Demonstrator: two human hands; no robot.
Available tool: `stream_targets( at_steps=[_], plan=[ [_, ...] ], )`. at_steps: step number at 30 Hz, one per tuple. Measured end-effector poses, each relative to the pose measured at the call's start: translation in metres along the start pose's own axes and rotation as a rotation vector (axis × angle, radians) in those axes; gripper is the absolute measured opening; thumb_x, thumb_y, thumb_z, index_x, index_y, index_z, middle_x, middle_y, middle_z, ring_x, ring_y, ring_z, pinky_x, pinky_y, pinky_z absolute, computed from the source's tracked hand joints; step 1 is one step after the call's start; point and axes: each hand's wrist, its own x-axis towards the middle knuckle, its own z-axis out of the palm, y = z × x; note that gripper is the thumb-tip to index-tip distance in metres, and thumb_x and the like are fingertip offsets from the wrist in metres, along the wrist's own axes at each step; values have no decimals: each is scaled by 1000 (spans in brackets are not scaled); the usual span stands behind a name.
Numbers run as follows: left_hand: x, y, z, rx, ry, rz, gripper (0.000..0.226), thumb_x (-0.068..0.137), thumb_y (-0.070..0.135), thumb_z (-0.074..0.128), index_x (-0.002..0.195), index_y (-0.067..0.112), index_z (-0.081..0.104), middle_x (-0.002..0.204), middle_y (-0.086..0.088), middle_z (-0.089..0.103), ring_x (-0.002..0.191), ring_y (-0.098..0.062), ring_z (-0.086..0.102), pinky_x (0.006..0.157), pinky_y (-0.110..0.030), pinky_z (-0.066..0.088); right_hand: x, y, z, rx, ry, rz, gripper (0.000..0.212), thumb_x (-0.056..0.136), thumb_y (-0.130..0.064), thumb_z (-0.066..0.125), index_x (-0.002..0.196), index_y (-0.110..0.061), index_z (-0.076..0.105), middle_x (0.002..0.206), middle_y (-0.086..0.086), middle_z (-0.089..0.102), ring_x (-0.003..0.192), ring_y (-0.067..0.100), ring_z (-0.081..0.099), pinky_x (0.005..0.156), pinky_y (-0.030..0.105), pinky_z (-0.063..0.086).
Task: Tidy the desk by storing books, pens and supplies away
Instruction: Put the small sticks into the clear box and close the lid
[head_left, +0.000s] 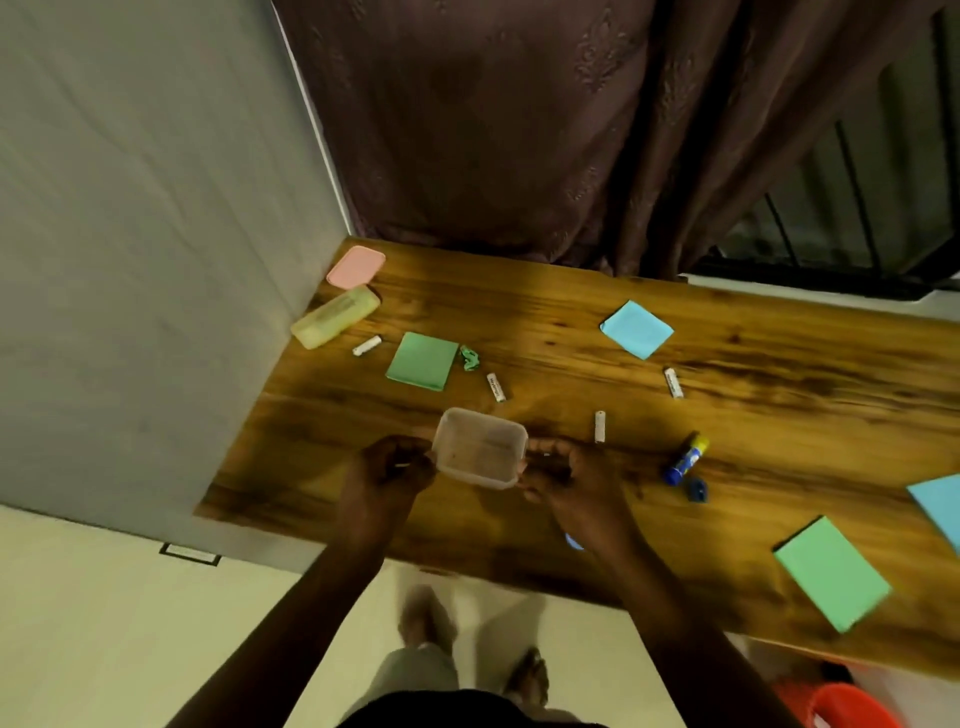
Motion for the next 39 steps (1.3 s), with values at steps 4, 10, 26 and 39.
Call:
stream_targets(
  at_steps=[4, 10, 26, 39],
  plan=[
    [-8, -17, -1, -38, -51, -66, 25, 84, 2, 77, 87, 27, 78, 91, -1, 79, 91, -25, 75, 88, -56, 59, -9, 21, 5, -92, 34, 37, 32, 85, -23, 82, 114, -31, 70, 112, -13, 74, 95, 9, 74, 79, 36, 65],
    [1, -23, -4, 36, -120, -61, 15, 84, 6, 77, 89, 19, 77, 89, 1, 78, 88, -18, 75, 84, -51, 61, -4, 30, 13, -104, 77, 42, 30, 86, -23, 81, 114, -30, 72, 109, -12, 75, 91, 8, 75, 79, 38, 65],
    [127, 13, -69, 372, 88, 59, 29, 90, 14, 71, 119, 8, 68, 112, -12, 72, 103, -31, 69, 92, -46, 57, 89, -23, 6, -465, 145, -108, 33, 85, -24, 80, 117, -20, 73, 113, -5, 75, 102, 13, 70, 84, 19, 54],
    [220, -15, -61, 608, 57, 134, 18, 93, 1, 64, 106, -13, 67, 113, -32, 66, 109, -48, 60, 102, -55, 45, 159, -23, 61, -1038, -8, -220, 46, 94, -28, 65, 139, -30, 59, 137, 10, 57, 122, 33, 60, 99, 42, 53]
  ],
)
